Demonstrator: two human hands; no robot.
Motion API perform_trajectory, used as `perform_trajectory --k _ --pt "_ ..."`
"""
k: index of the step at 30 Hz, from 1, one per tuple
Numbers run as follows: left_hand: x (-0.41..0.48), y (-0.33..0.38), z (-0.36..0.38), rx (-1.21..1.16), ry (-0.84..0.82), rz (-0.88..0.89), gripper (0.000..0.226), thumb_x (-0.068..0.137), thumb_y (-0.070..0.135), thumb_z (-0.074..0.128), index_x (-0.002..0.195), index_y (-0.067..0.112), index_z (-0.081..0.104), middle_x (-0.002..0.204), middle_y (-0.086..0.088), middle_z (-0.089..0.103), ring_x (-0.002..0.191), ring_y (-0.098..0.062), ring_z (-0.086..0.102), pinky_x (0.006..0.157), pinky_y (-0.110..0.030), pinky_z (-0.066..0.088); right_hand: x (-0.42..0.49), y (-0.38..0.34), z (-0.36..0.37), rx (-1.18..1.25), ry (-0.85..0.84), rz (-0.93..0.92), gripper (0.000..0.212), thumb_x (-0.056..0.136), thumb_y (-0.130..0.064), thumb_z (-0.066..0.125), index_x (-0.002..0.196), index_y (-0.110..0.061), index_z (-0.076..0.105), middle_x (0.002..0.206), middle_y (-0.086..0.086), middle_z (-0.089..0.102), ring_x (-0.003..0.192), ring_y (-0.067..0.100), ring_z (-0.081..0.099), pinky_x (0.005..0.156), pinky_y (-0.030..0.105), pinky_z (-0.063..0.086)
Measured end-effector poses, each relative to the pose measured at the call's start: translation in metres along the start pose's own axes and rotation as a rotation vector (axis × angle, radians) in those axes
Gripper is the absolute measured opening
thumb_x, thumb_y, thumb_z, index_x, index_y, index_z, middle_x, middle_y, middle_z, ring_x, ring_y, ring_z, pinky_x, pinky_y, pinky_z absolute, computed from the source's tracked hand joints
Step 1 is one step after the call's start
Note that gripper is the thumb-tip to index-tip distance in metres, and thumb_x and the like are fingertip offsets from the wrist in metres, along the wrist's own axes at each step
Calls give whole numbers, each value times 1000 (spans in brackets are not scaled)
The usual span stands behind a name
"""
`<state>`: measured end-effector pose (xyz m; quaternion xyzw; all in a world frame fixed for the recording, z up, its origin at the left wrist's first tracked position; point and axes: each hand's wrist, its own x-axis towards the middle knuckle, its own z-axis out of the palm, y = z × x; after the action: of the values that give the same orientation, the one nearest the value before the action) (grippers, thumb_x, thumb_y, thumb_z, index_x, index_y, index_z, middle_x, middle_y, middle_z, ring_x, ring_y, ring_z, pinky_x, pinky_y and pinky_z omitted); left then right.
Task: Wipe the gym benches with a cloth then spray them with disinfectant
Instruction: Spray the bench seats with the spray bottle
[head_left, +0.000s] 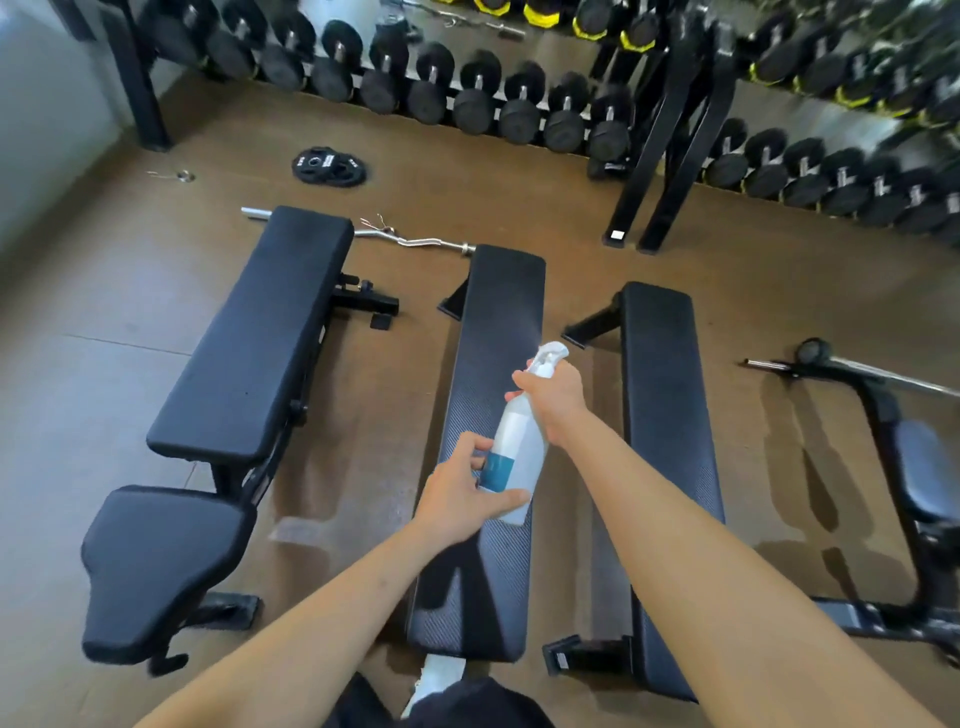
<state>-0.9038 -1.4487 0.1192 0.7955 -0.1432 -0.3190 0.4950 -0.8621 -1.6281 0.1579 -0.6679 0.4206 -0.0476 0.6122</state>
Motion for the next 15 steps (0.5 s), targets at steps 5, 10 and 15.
perform_trajectory --k 5,10,15 --pt "52 13 -12 7 8 -4 65 74 42 89 119 30 43 121 7 63 104 -10 63 84 -26 58 48 -24 12 -8 24 -3 24 93 -12 71 110 -15 55 89 -2 61 57 14 68 45 17 52" --pt "120 11 -39 8 -41 -11 65 74 44 89 118 34 43 119 8 64 102 -13 66 87 -33 61 108 -43 36 -38 67 68 22 93 -12 70 108 -18 55 90 -2 61 60 16 69 48 18 54" --pt "201 3 -77 -35 -117 -22 66 74 44 89 119 33 42 118 11 61 103 -9 65 83 -28 62 184 -64 85 -115 123 114 33 92 -24 74 119 -19 55 104 2 64 78 21 73 61 25 61"
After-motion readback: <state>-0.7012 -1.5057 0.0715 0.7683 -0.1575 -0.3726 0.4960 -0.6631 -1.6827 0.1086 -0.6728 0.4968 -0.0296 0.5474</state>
